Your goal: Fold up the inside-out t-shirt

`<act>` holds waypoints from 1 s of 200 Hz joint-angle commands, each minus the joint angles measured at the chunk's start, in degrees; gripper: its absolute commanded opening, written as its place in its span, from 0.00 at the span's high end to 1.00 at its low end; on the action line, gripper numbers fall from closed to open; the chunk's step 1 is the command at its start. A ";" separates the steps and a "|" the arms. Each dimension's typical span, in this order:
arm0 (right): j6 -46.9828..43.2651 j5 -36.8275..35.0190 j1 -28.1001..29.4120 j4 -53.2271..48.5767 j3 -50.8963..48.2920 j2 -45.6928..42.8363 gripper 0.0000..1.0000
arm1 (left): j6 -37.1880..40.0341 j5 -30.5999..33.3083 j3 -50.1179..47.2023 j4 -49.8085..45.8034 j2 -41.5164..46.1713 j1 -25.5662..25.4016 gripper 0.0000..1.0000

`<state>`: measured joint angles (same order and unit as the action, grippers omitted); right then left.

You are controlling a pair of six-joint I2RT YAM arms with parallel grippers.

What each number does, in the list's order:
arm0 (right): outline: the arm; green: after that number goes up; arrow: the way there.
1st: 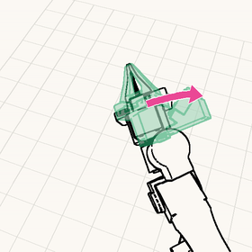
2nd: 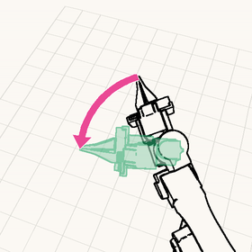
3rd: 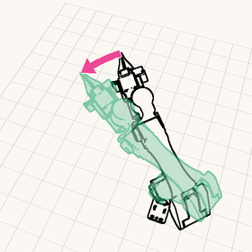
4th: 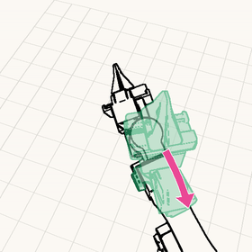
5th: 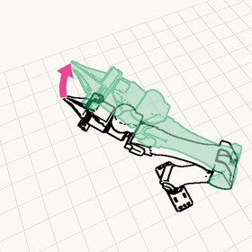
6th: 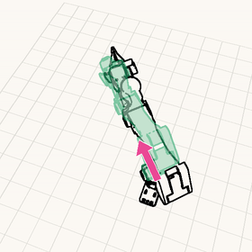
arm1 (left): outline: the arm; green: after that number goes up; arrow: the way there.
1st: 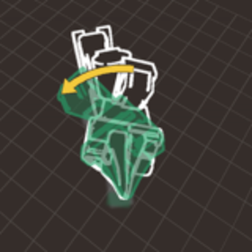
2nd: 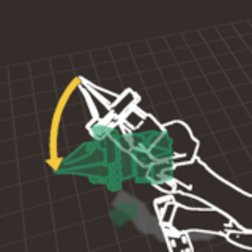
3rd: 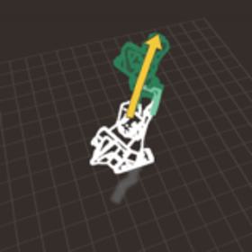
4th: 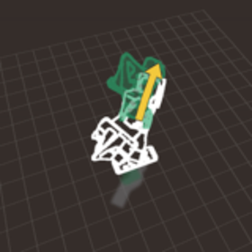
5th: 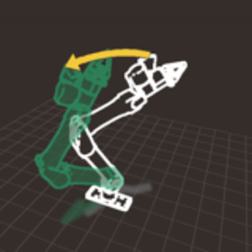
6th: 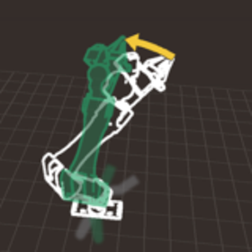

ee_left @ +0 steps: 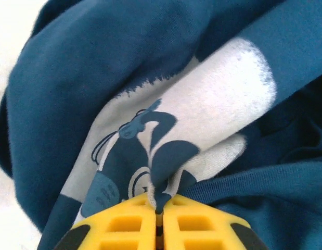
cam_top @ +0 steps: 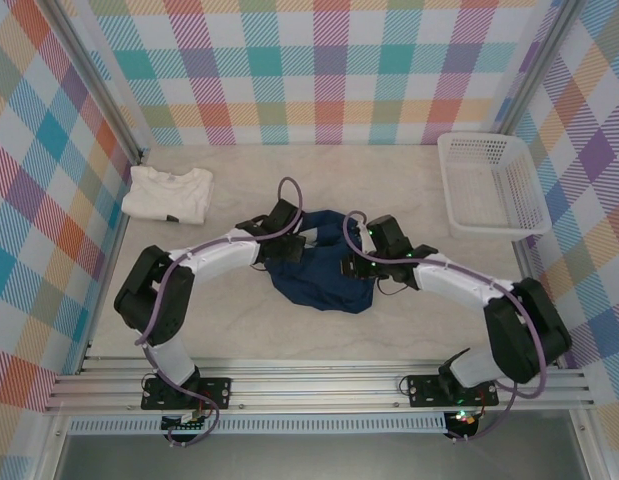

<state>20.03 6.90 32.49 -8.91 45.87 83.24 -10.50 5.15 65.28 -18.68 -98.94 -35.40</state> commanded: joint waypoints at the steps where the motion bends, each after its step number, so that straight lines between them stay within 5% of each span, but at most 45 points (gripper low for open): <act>1: -4.67 -3.15 -0.13 4.47 3.37 0.01 0.97 | -2.07 -6.28 -2.84 5.49 7.08 2.22 1.00; 46: -14.16 0.70 -4.83 5.24 7.80 -10.21 1.00 | -9.14 -14.47 -6.11 14.98 21.48 12.04 1.00; 90: -15.91 12.05 -10.85 7.53 12.52 -19.12 1.00 | -15.30 -10.32 -8.56 20.26 35.53 19.03 1.00; 105: -14.04 13.02 -10.93 6.36 8.03 -22.97 1.00 | -15.34 -10.19 -13.05 19.74 40.32 19.14 1.00; 133: -5.01 17.67 -10.36 6.47 -7.86 -28.12 0.95 | -16.35 -21.72 -26.08 19.02 43.01 17.65 1.00; 157: 3.61 17.18 -9.09 8.16 -20.11 -30.39 0.93 | -17.95 -23.09 -36.81 19.50 42.80 15.28 1.00; 171: 7.11 15.67 -8.19 9.71 -24.21 -30.46 0.86 | -18.56 -21.59 -39.81 19.59 42.12 14.53 0.94; 200: 7.61 12.38 -7.32 4.89 -24.36 -30.03 0.78 | -16.45 -17.08 -38.21 12.65 41.21 14.23 0.63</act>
<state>23.40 20.88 24.51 -4.45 19.44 53.95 -28.12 -14.33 23.88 -3.92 -58.70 -20.62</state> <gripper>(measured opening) 0.169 0.269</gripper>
